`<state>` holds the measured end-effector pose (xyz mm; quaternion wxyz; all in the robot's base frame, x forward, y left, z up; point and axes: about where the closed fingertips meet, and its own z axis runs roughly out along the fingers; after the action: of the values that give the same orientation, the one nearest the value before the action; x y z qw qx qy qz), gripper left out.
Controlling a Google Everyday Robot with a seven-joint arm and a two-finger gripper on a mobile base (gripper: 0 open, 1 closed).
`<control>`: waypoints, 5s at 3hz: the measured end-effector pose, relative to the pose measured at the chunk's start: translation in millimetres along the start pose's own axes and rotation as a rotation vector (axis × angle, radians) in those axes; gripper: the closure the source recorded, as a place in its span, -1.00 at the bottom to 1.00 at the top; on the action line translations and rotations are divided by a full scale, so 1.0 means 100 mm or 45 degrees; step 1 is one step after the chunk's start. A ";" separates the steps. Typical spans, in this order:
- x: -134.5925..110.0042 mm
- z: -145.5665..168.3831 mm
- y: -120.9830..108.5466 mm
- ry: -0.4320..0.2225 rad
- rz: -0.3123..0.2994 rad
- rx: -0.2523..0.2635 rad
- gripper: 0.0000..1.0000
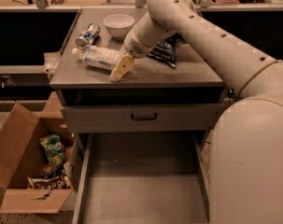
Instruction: Place blue plastic bottle into middle drawer
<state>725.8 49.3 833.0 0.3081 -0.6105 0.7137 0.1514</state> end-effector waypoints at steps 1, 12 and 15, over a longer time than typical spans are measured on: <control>-0.08 -0.24 -0.08 -0.073 -0.054 0.039 0.90; 1.83 -0.58 1.92 -0.010 0.104 -0.016 1.00; 3.64 0.19 2.78 0.116 0.464 -0.131 1.00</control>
Offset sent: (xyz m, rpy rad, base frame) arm -0.0017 -0.0250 0.0624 0.0763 -0.1353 0.0410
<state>438.5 -164.8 546.5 0.2112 -0.4925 0.8170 0.2131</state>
